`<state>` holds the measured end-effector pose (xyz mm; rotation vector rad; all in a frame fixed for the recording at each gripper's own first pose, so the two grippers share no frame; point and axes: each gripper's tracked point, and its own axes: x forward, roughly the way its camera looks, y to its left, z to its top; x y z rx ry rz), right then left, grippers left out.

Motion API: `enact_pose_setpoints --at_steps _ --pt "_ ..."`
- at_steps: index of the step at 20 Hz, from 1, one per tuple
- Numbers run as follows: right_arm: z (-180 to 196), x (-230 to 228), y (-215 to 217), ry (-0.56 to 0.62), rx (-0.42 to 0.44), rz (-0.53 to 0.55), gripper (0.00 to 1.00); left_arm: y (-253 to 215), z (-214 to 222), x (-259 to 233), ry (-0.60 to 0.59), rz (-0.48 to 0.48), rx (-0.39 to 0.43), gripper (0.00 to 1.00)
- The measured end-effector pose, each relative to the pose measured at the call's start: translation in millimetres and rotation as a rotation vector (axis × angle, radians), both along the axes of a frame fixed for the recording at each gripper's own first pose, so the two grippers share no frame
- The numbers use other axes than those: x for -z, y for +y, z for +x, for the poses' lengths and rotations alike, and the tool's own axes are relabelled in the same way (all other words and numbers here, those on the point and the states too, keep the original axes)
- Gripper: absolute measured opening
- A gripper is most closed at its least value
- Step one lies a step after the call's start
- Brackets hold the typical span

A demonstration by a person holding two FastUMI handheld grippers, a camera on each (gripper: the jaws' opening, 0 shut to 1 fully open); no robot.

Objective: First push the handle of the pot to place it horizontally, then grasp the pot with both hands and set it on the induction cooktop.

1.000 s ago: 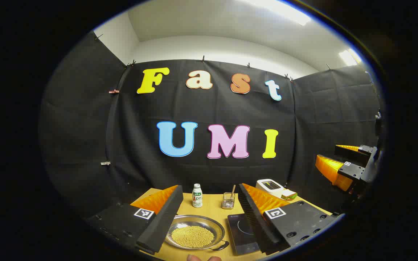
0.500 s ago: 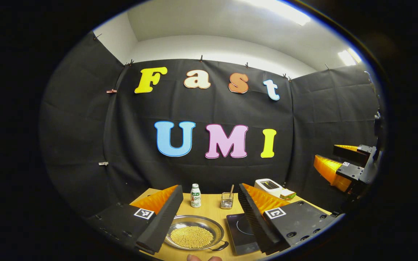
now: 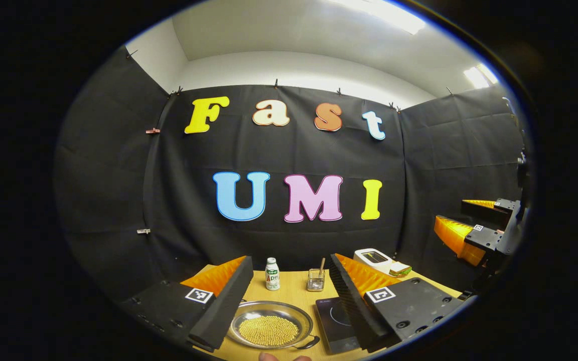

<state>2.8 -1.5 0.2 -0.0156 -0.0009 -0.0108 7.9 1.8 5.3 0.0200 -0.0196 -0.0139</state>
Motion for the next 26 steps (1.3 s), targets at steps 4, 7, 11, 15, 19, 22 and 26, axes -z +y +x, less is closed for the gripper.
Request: enact_pose_setpoints --at_steps 4,7,11,15,19,22,26 --pt "0.8 1.2 0.4 0.0 0.0 -0.008 0.98 9.7 -0.2 -7.2 -0.021 -0.002 -0.032 0.73" --pt "2.3 2.7 0.0 0.003 0.005 -0.009 0.98 13.5 -1.0 -10.8 -0.027 -0.028 -0.044 0.22" --pt "2.9 2.1 0.4 0.01 0.003 0.004 0.98 -7.6 1.0 1.4 0.034 -0.037 0.085 0.05" --pt "4.4 3.2 0.8 0.008 0.004 -0.001 0.98 -14.3 3.4 16.1 0.1 -0.026 0.137 0.05" --pt "5.1 4.0 0.0 0.016 0.007 0.0 0.98 -17.5 9.1 40.9 0.194 -0.026 0.166 0.05" --pt "6.6 7.2 -1.9 0.024 0.014 -0.009 0.98 -14.8 14.1 68.7 0.303 -0.038 0.174 0.06" --pt "9.4 12.3 -5.5 0.043 0.037 -0.003 0.98 -11.8 15.8 105.4 0.452 -0.044 0.197 0.06"
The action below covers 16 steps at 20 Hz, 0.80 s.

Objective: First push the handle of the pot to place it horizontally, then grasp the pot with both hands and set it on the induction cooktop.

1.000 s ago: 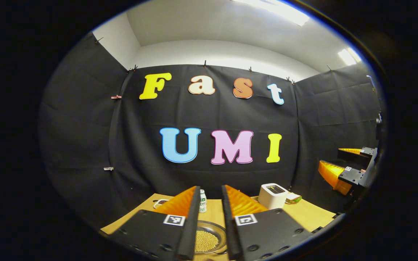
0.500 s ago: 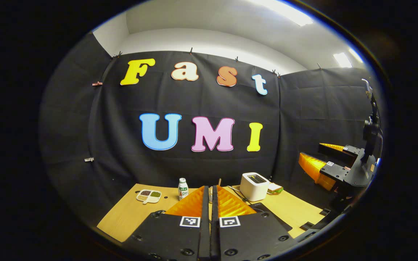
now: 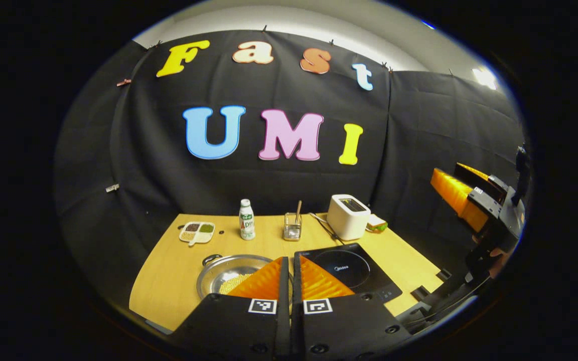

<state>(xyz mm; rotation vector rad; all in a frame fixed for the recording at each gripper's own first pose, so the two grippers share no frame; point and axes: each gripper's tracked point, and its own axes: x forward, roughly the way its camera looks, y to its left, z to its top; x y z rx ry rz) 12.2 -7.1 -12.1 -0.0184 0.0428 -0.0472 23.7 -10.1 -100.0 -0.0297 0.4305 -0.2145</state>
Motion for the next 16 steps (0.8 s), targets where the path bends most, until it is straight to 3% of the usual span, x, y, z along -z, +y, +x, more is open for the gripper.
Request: enact_pose_setpoints --at_steps 8,16 --pt "2.4 5.8 -15.9 0.01 0.033 -0.006 0.98 10.9 -10.3 74.6 0.288 -0.005 -0.001 0.05" --pt "6.2 13.3 -22.6 0.02 0.037 -0.011 0.98 8.8 -44.5 160.7 0.601 0.046 0.093 0.05"
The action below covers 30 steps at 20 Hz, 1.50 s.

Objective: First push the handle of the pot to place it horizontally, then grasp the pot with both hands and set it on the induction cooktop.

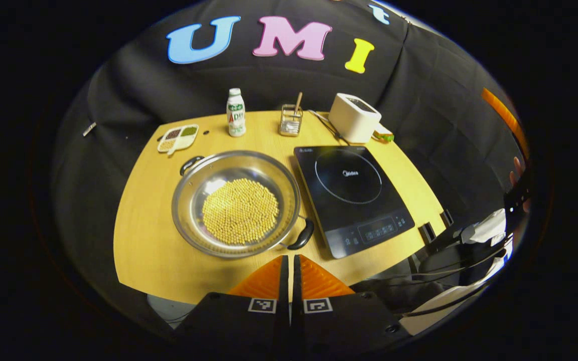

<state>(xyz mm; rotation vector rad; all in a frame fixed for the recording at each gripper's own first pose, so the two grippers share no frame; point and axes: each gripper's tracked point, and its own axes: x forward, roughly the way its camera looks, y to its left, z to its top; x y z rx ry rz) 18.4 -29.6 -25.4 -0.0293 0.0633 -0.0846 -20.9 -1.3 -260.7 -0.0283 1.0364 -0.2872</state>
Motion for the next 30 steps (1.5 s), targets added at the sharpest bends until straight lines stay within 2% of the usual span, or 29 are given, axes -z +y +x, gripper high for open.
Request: enact_pose_setpoints --at_steps 5,11,17,30 --pt "-1.7 2.4 -0.4 0.005 -0.003 -0.011 0.98 2.7 -17.8 47.9 0.176 -0.026 0.022 0.06" --pt "-4.1 8.1 -8.8 0.014 0.01 -0.036 0.98 7.1 -11.5 84.7 0.281 -0.006 0.021 0.05" --pt "-11.0 17.9 -27.5 0.037 0.05 -0.059 0.98 1.1 9.9 109.4 0.306 0.066 0.056 0.05" --pt "-6.2 35.6 -56.2 0.067 0.125 -0.079 0.98 -25.5 47.3 120.5 0.327 0.108 0.091 0.05"
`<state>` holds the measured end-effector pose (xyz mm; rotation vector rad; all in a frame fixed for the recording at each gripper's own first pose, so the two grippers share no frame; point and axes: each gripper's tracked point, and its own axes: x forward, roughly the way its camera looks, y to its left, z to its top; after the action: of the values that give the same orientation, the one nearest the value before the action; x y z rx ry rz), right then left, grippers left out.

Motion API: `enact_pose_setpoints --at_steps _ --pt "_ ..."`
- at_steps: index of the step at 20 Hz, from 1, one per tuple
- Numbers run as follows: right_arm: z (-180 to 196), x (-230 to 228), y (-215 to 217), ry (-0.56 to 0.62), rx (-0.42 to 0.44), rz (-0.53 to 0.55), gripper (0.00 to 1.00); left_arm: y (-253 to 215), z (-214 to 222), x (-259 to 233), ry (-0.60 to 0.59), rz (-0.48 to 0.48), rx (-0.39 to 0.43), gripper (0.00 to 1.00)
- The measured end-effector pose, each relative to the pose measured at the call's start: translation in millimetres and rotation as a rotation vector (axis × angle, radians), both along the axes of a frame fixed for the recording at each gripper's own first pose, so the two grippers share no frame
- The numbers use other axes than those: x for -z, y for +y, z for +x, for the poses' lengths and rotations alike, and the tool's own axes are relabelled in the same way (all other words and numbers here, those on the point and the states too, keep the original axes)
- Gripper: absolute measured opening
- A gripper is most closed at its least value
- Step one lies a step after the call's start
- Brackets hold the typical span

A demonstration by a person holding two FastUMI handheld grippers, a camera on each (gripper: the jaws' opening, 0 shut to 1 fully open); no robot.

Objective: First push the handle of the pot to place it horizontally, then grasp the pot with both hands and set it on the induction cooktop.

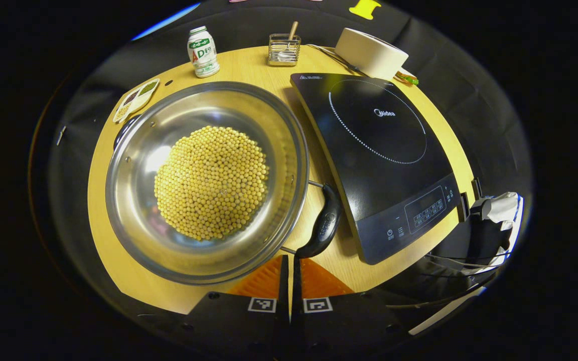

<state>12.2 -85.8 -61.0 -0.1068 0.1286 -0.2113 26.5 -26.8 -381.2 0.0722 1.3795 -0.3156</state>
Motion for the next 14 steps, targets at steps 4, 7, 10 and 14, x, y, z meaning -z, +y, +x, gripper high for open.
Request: enact_pose_setpoints --at_steps 4,7,10,14 --pt "2.2 7.8 -9.0 0.012 0.024 -0.004 0.98 -11.7 19.4 -1.2 -0.013 0.004 0.007 0.05" --pt "2.1 12.2 -15.9 0.021 0.044 -0.011 0.98 -21.0 35.3 -0.3 -0.026 0.015 0.014 0.05" --pt "2.0 16.5 -24.6 0.03 0.062 -0.017 0.98 -27.4 53.1 0.2 -0.039 0.026 0.025 0.05" --pt "2.6 23.0 -34.9 0.045 0.087 -0.019 0.98 -34.1 75.0 3.3 -0.047 0.029 0.019 0.06"
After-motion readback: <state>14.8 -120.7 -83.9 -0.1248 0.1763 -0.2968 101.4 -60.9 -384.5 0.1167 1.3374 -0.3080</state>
